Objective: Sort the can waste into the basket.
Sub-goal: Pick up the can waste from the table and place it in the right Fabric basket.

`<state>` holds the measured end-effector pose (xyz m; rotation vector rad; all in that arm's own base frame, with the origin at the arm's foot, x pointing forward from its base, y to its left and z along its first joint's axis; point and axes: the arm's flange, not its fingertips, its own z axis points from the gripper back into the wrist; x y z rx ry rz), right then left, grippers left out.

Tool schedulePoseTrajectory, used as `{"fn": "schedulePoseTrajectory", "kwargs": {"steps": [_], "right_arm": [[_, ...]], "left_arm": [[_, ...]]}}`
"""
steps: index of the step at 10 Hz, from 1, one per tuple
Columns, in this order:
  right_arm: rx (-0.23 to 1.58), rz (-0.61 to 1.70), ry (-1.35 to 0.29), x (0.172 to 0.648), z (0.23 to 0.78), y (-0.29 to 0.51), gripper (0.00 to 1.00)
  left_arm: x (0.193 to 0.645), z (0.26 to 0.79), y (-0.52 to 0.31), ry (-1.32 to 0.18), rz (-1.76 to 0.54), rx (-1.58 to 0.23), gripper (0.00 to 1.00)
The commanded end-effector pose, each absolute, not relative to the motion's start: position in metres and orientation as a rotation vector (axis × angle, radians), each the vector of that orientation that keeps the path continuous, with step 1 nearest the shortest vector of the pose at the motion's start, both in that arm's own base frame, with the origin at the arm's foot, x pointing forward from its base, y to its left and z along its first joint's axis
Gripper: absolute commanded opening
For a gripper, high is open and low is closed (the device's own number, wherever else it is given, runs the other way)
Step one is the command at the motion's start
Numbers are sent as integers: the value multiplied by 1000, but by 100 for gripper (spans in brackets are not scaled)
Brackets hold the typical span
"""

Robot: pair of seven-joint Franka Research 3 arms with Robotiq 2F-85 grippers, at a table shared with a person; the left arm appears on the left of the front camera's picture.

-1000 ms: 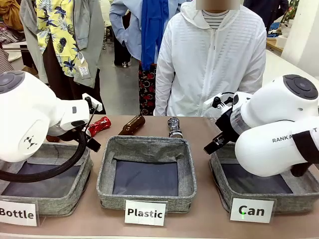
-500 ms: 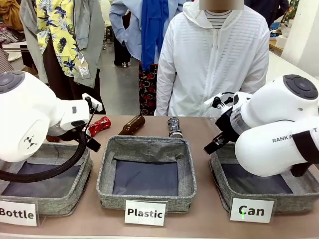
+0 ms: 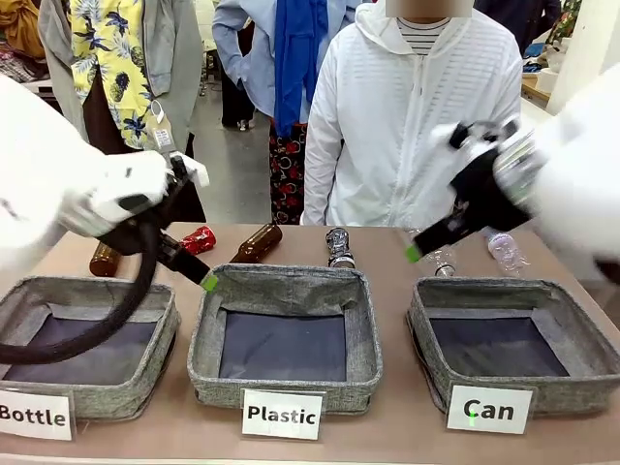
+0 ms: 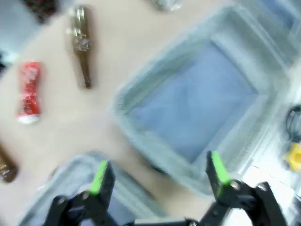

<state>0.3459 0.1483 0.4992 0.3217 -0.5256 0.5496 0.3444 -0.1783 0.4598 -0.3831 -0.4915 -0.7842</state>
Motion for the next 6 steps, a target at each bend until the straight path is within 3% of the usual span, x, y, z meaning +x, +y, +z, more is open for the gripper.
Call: {"fn": "schedulePoseTrajectory", "kwargs": {"steps": [1, 3, 6], "right_arm": [[587, 417, -477, 330, 547, 85, 100], [837, 303, -531, 313, 549, 5, 100], [1100, -70, -625, 297, 482, -112, 100]], "left_arm": [[319, 508, -104, -356, -813, -620, 100], [312, 518, -28, -377, -726, -840, 100], [293, 469, 92, -557, -407, -1220, 100]]}}
